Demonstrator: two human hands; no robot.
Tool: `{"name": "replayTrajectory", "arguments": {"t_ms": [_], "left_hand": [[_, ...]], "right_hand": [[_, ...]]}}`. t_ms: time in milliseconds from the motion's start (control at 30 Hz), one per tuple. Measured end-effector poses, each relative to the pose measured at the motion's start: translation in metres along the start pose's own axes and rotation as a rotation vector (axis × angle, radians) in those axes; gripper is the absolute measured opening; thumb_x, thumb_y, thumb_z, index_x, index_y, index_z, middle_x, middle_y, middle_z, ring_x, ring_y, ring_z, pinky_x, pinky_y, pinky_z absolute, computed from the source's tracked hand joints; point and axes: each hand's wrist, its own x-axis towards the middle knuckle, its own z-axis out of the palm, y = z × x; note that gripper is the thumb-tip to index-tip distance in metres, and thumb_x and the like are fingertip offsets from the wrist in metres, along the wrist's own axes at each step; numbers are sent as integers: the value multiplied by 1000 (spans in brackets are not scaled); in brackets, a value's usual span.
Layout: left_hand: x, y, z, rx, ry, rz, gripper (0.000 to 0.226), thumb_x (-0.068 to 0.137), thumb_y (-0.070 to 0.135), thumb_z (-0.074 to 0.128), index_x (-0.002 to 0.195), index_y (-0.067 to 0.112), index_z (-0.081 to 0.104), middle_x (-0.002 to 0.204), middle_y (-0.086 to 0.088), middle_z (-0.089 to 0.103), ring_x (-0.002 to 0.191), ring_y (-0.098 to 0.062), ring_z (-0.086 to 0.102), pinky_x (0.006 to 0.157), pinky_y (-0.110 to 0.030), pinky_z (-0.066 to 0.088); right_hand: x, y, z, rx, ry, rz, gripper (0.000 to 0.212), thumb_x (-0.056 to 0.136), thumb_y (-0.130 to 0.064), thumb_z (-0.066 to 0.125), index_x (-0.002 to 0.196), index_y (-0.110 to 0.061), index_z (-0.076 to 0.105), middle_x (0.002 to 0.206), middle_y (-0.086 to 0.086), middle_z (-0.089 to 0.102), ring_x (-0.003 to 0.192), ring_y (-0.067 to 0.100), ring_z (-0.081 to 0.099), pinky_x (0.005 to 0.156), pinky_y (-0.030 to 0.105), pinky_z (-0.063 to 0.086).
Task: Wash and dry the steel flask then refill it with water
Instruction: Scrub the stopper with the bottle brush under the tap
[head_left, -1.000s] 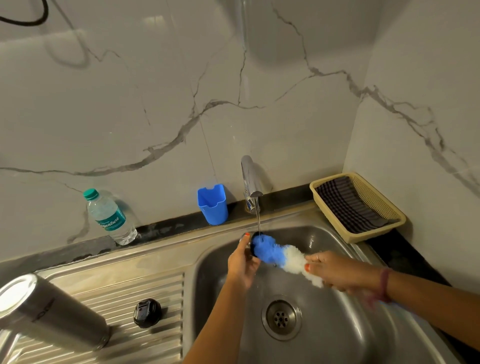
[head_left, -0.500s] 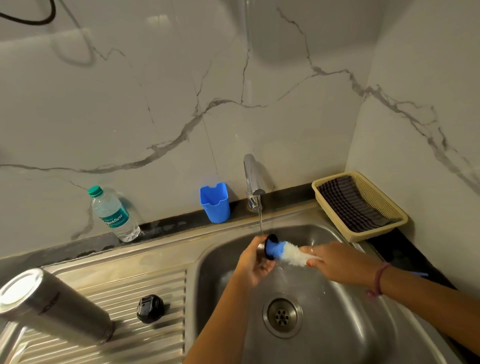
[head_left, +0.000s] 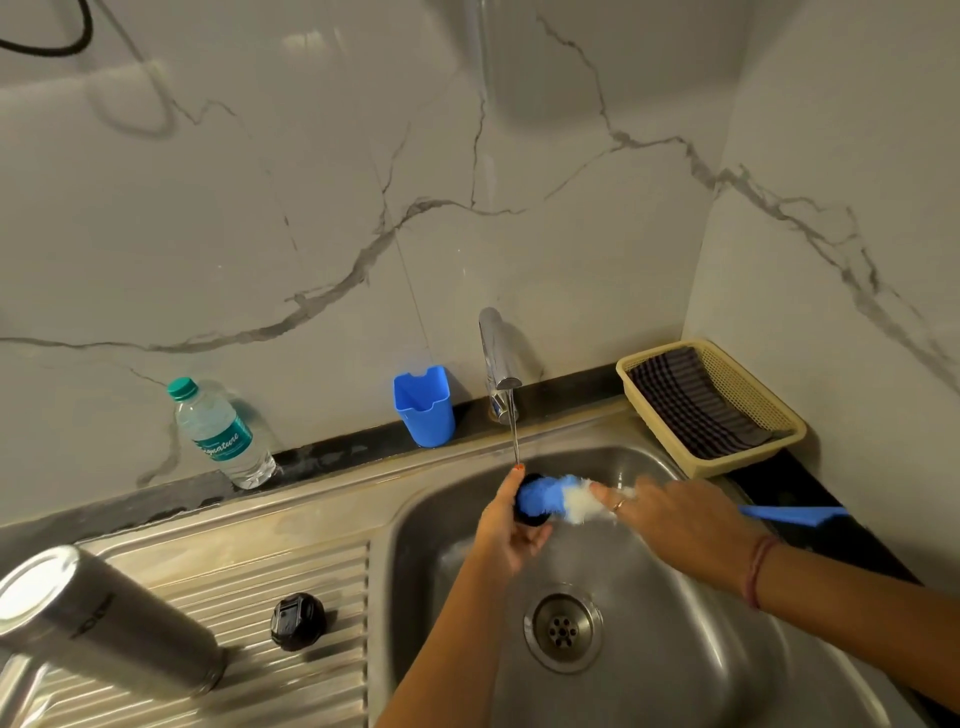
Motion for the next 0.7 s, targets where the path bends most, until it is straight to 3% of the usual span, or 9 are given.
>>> {"name": "replayTrajectory", "arguments": {"t_ms": [33,100,200,300,367,433,533,600,700], "left_hand": [[1,0,2,23,5,-18,47,79,35,82,111,4,66,102,-18,75,95,-30,71,76,-39,60],[3,2,2,27,-17,-22,41,82,30,79,109,2,66,90,-17,76,93,-31,71,79,-40,60],[1,7,-2,13,-77,33,25,92,20,67,106,0,65,84,-18,76,89,-31,69,79,-41,59],[4,8,-8,55,-80,105,33,92,24,67,116,2,65,101,-19,75,93,-32,72,77,-44,61],[5,9,-11,47,-66,118,35,91,26,70,116,2,65,103,-19,75,96,-34,72,80,-46,60],[3,10,-11,32,-50,116,31,91,23,70,112,1,66,100,-19,74,94,-33,71,78,-46,59],[-2,6,-7,51,-73,99,28,92,22,68,111,1,66,99,-20,75,93,-31,71,75,-42,59],[-3,6,-5,42,-113,120,31,93,20,66,115,-2,65,103,-21,74,96,-33,71,79,-44,60],[-4,8,-6,3,-153,129,21,94,16,57,98,0,69,102,-22,73,99,-36,68,88,-50,54]], "right_hand": [[-1,-1,2,-52,53,-16,67,61,-8,83,124,-21,63,59,9,52,39,12,25,35,21,19],[5,-6,9,-17,-38,-36,67,74,-10,75,134,-28,53,69,9,57,43,13,34,36,24,24],[13,-15,6,757,-353,355,39,100,-25,45,139,-23,45,99,4,67,76,17,63,60,24,46],[22,-13,4,1578,-596,767,32,101,-34,44,128,-21,51,61,-4,52,42,4,39,36,16,32],[20,-12,1,1421,-587,680,33,101,-34,43,129,-20,51,67,-2,57,46,5,42,40,17,36],[11,-13,2,728,-381,368,39,102,-30,39,139,-20,42,97,4,65,70,13,60,59,25,45],[5,-15,6,-30,-146,44,54,102,-14,32,152,-22,14,100,10,57,67,17,55,52,28,37],[7,-14,4,164,-191,85,51,103,-17,31,151,-23,16,105,7,60,72,16,55,54,23,37],[10,-15,4,997,-361,368,44,100,-30,44,143,-21,38,120,1,62,91,9,58,78,21,45]]}}
